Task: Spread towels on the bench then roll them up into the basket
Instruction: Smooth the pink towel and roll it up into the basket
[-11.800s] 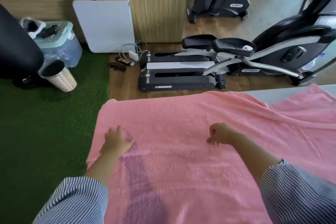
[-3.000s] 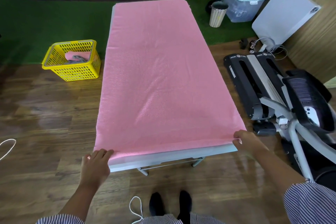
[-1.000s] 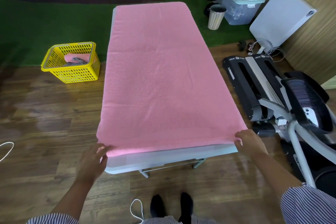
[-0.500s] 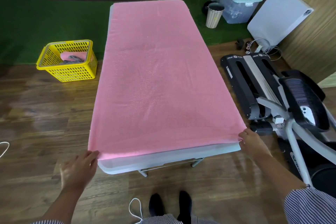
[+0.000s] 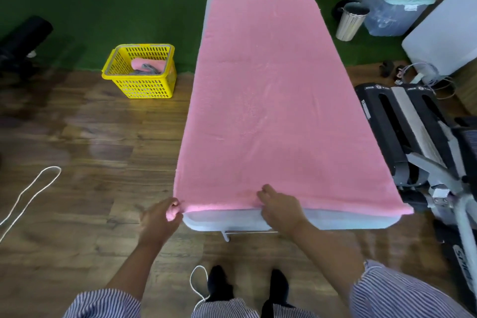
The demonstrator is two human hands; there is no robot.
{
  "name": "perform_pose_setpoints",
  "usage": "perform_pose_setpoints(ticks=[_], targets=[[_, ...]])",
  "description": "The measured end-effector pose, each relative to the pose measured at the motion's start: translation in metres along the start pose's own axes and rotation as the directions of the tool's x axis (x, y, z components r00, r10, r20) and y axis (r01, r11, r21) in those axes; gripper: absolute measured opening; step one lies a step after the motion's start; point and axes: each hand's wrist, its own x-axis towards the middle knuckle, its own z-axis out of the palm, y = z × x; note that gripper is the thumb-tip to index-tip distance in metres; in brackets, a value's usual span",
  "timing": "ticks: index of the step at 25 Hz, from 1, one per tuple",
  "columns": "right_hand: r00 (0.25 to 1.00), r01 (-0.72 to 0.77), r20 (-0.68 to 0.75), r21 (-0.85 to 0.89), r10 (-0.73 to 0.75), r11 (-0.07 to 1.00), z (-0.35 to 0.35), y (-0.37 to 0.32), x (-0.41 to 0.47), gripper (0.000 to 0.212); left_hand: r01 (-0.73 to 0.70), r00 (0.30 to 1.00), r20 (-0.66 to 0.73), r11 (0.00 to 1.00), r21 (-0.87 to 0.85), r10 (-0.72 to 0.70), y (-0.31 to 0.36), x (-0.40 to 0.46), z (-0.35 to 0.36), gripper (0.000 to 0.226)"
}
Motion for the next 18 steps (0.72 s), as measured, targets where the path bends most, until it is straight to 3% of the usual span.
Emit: perform_pose_setpoints(ticks=[3,5,7,8,9,10,11,13,18], targets=[[0.989,0.142,0.033,0.043,-0.143,0.989,0.007,-0.075,0.034,0.034,0.044,0.997,0.067,0.977,-0.21,-0.03,-0.01,0.006,0.002,0.044],[0.974,0.225,0.016,0.016,-0.225,0.974,0.017,-0.112,0.05,0.041,0.087,0.989,0.14,0.954,-0.286,-0.048,-0.007,0.01,-0.009,0.037],[0.976,0.215,0.005,0.056,-0.215,0.975,0.021,-0.127,0.057,0.028,0.16,0.979,0.179,0.898,-0.411,-0.093,-0.002,0.014,-0.011,0.022],[0.974,0.224,0.014,0.123,-0.227,0.967,0.022,-0.129,0.059,0.02,0.294,0.951,0.245,0.793,-0.534,-0.187,0.002,0.019,-0.015,0.014],[0.98,0.185,0.031,0.19,-0.194,0.964,0.021,-0.13,0.06,0.027,0.461,0.887,0.359,0.63,-0.625,-0.292,0.005,0.025,-0.02,0.007],[0.986,0.157,0.02,0.206,-0.165,0.966,0.024,-0.127,0.061,0.035,0.625,0.78,0.506,0.44,-0.644,-0.368,0.008,0.029,-0.025,0.007],[0.988,0.138,0.043,0.21,-0.15,0.968,0.024,-0.125,0.061,0.039,0.724,0.688,0.606,0.324,-0.609,-0.398,0.007,0.032,-0.026,0.008],[0.991,0.111,0.041,0.253,-0.125,0.961,0.02,-0.124,0.061,0.041,0.778,0.627,0.646,0.32,-0.541,-0.435,0.0,0.036,-0.026,0.006],[0.992,0.088,0.058,0.295,-0.109,0.952,0.017,-0.127,0.061,0.04,0.77,0.638,0.67,0.297,-0.565,-0.38,-0.011,0.037,-0.036,0.008]])
